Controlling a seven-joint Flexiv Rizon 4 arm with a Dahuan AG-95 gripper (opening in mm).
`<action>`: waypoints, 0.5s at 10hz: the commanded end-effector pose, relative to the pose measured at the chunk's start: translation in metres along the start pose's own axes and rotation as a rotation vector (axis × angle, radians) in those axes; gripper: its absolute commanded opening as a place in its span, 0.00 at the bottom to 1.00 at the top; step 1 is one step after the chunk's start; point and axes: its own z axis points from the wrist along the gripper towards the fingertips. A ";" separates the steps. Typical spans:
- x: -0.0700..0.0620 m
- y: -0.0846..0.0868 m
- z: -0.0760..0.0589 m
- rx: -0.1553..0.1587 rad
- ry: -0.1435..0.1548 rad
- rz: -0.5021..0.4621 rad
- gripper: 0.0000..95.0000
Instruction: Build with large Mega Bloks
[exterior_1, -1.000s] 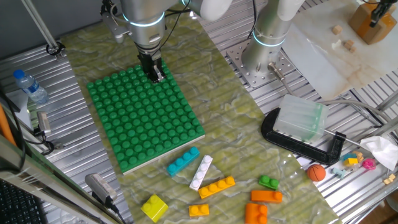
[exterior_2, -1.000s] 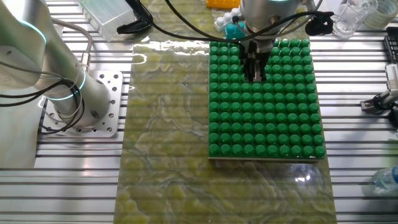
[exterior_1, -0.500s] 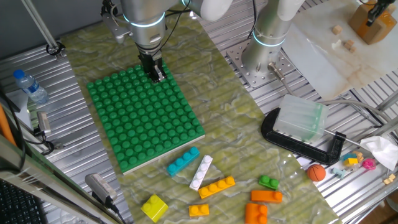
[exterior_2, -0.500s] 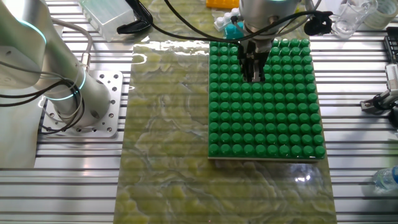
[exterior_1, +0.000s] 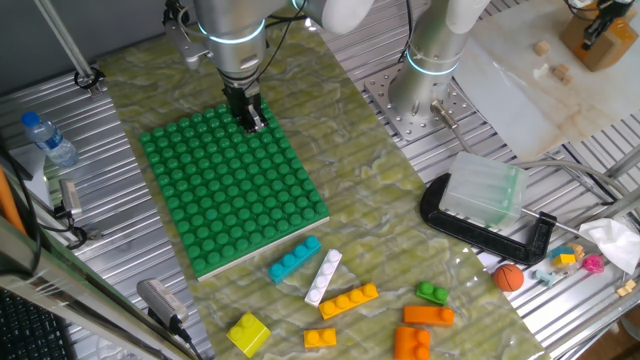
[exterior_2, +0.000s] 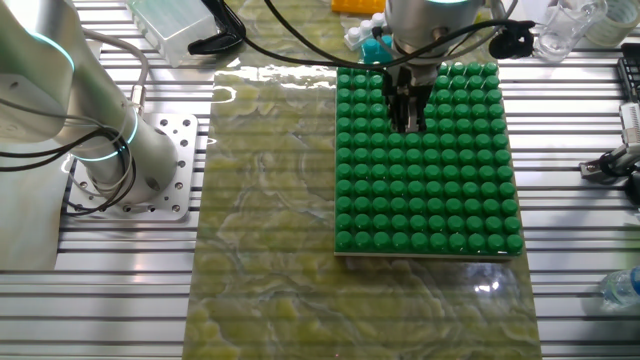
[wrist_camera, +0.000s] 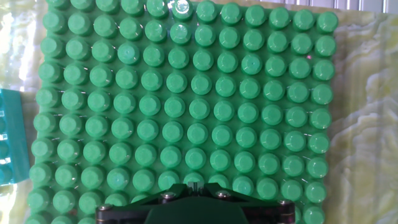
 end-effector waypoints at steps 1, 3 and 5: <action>0.000 0.001 0.000 0.001 -0.001 0.001 0.00; -0.001 0.002 0.001 0.001 -0.001 0.003 0.00; -0.001 0.003 0.001 0.001 -0.002 0.007 0.00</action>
